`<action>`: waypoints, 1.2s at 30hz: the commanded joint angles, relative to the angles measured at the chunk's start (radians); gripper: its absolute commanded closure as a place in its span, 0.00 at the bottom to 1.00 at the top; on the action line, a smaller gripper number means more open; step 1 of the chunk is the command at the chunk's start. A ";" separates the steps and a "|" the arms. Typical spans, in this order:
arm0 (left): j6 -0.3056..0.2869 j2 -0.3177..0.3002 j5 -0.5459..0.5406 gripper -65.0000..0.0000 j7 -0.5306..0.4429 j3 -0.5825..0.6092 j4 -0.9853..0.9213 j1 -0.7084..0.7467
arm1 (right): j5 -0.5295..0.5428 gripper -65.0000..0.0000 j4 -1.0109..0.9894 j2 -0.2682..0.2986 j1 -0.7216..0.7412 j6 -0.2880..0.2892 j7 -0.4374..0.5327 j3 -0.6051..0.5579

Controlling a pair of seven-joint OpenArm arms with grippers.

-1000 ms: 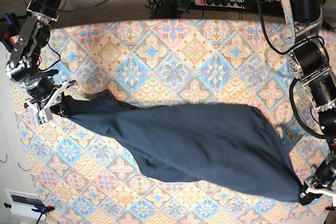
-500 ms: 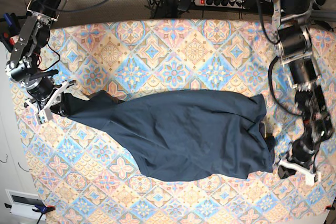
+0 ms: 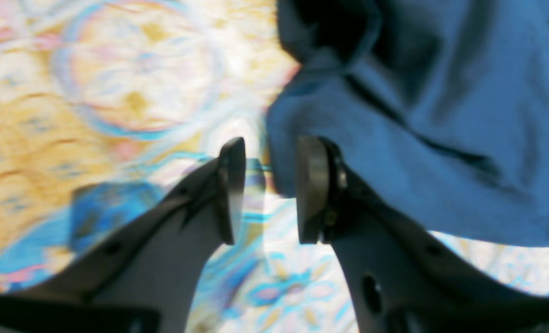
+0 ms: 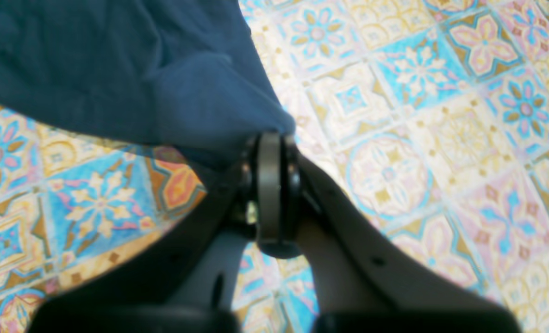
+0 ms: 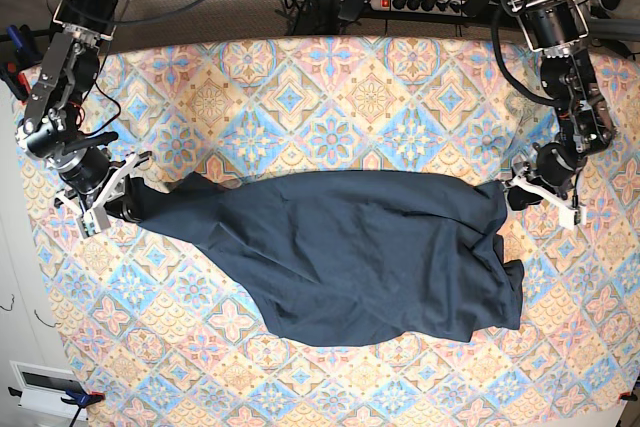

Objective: Layout the t-shirt on the table in an organized manner, then fold the t-shirt properly
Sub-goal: 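Regrasp the shirt with the left gripper and pull it outward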

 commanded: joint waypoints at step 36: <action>-0.224 0.017 -0.330 1.00 0.074 -0.001 0.029 -0.041 | 0.021 0.99 0.058 0.018 0.014 0.000 0.024 0.012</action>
